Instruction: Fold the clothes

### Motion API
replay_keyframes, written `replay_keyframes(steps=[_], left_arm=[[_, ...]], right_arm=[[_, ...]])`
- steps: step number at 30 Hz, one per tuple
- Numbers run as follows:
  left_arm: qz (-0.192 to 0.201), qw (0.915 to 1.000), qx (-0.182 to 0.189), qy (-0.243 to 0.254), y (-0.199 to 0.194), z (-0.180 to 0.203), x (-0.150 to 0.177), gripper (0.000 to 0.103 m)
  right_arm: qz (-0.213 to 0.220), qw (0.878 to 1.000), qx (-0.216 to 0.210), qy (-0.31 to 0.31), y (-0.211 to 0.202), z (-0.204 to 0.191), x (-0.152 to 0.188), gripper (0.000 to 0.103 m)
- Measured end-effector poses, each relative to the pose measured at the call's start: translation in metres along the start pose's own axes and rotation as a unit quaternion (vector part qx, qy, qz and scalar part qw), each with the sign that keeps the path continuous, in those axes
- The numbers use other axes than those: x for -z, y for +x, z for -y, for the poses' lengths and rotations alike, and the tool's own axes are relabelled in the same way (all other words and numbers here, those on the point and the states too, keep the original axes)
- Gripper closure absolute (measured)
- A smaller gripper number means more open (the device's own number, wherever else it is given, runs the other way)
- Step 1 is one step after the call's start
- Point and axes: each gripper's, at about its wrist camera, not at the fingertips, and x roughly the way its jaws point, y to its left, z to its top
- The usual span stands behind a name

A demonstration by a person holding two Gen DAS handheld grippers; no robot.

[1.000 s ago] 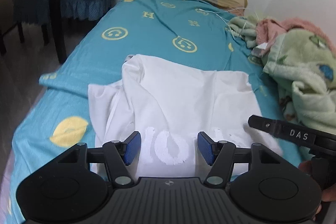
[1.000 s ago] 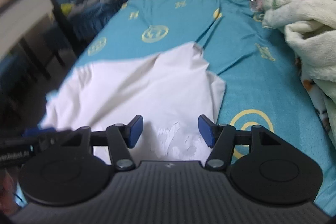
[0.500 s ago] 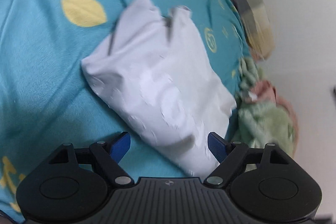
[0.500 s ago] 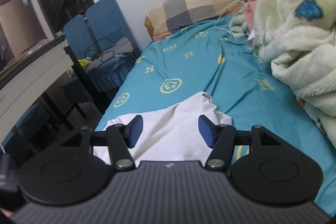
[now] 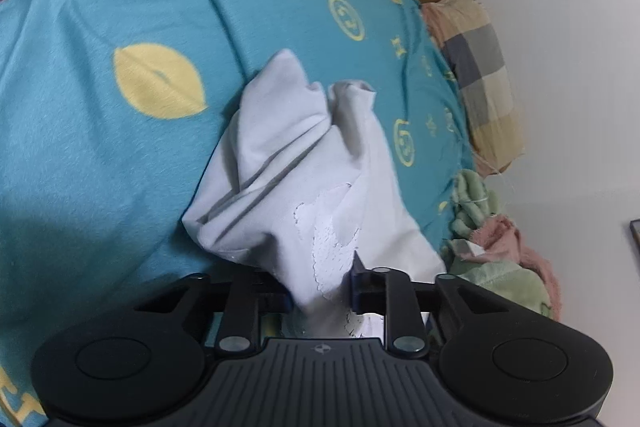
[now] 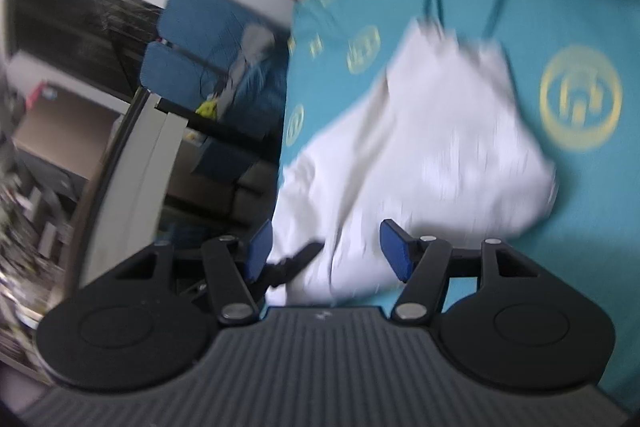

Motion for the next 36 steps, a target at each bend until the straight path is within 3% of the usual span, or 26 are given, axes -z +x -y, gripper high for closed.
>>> replay_keyframes(steps=[3, 7, 11, 17, 19, 24, 29, 35, 36], left_arm=[[0.008, 0.9997, 0.023, 0.002, -0.005, 0.011, -0.001, 0.084], [0.014, 0.9993, 0.034, 0.007, -0.006, 0.020, -0.003, 0.085], [0.010, 0.9989, 0.045, -0.010, -0.009, 0.015, -0.007, 0.085], [0.009, 0.9981, 0.058, -0.021, -0.008, 0.011, -0.011, 0.085], [0.007, 0.9981, 0.057, -0.022, -0.006, 0.010, -0.013, 0.085], [0.003, 0.9978, 0.059, -0.029, -0.015, 0.002, -0.009, 0.085], [0.005, 0.9976, 0.066, -0.023, -0.017, 0.006, -0.009, 0.086], [0.011, 0.9965, 0.080, -0.025, -0.026, 0.006, -0.011, 0.086], [0.011, 0.9966, 0.078, -0.021, -0.026, 0.006, -0.010, 0.086]], right_arm=[[-0.034, 0.996, -0.040, 0.068, 0.011, 0.014, 0.003, 0.041], [-0.044, 0.985, -0.074, 0.149, 0.021, 0.030, 0.005, 0.041], [-0.083, 0.963, -0.109, 0.234, 0.028, 0.044, 0.012, 0.041], [-0.087, 0.962, -0.058, 0.252, 0.037, 0.052, 0.019, 0.041], [-0.078, 0.962, -0.038, 0.257, 0.040, 0.058, 0.019, 0.041], [-0.005, 0.972, -0.005, 0.234, 0.028, 0.062, 0.013, 0.041], [0.042, 0.973, 0.011, 0.228, 0.015, 0.065, 0.018, 0.047], [0.094, 0.965, 0.025, 0.245, -0.008, 0.083, 0.005, 0.048], [0.090, 0.965, 0.029, 0.244, -0.008, 0.084, 0.003, 0.055]])
